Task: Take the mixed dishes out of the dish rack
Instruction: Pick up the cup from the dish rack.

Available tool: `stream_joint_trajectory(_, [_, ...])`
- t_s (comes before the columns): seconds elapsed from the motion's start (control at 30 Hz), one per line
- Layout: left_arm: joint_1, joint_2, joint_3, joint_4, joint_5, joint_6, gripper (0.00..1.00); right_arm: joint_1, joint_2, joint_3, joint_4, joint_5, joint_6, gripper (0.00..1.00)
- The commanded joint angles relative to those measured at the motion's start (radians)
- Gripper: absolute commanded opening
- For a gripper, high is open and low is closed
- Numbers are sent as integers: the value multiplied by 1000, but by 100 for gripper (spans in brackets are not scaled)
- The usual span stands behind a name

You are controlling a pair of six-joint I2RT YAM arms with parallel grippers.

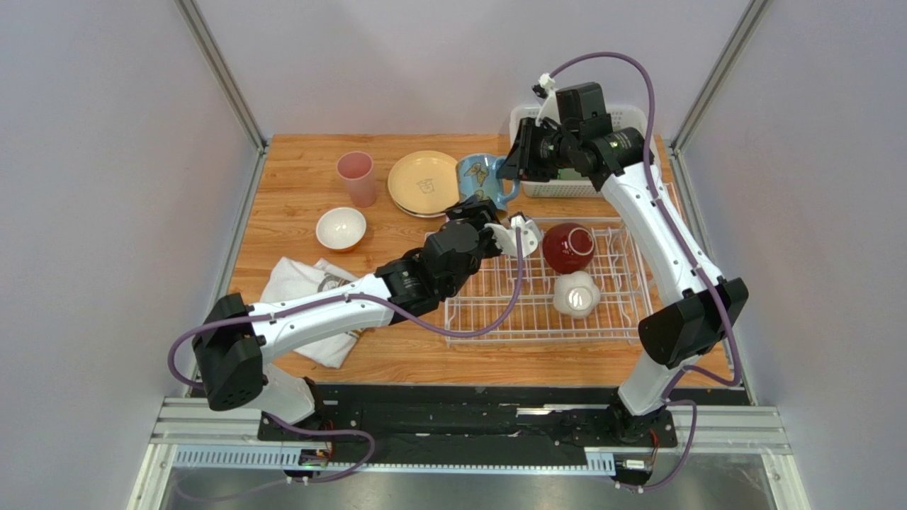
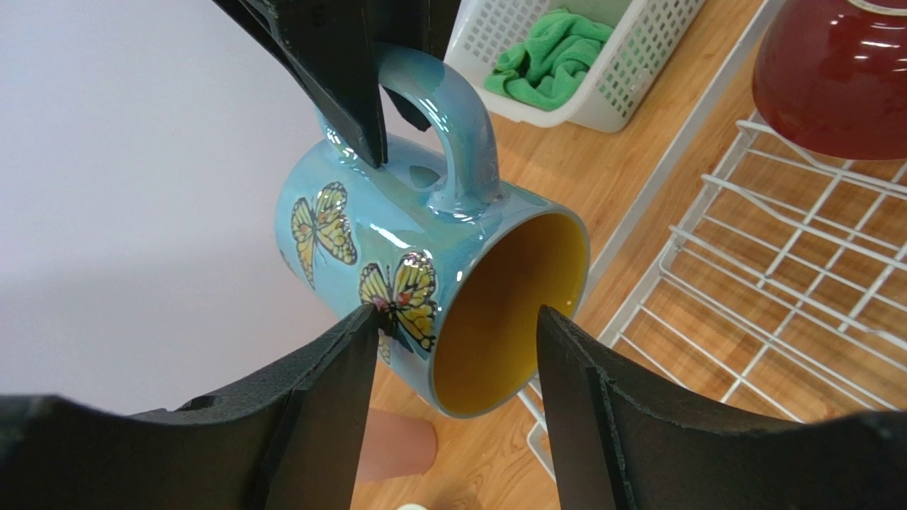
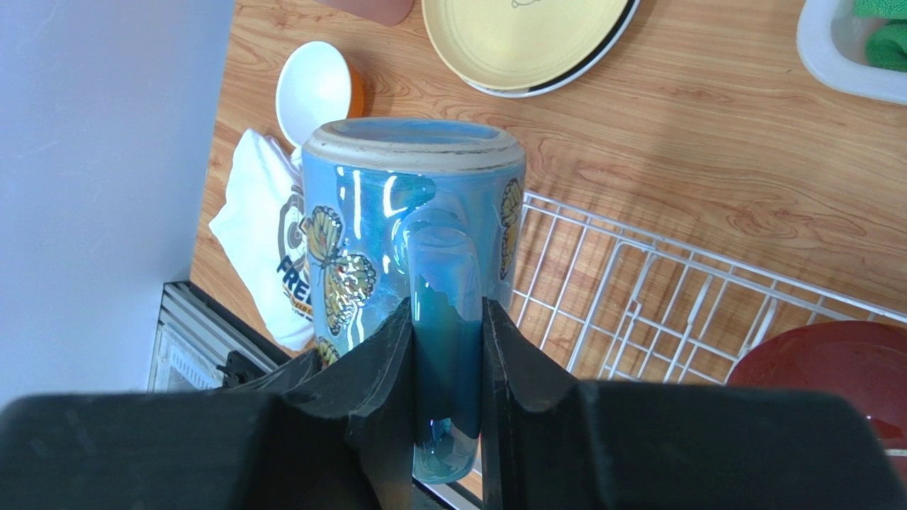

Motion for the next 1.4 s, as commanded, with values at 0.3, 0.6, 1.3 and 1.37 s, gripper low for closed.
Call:
stream_joint_trajectory(0.3, [0,66,12,175,-87,147,52,-18,-142,-70,151,-126,66,0])
stream_joint_trajectory(0.6, [0,54,10,181,-96,152,7,-33,-137,-99,164,-158,73,0])
stream_joint_trajectory(1.3, [49,-45,-37,212,-93,216,0,-71,-165,-101,177,-229,70,62])
stream_joint_trajectory(1.37, [63,-60,-48,207,-90,213,0,-79,-169,-95,176,-229,73,63])
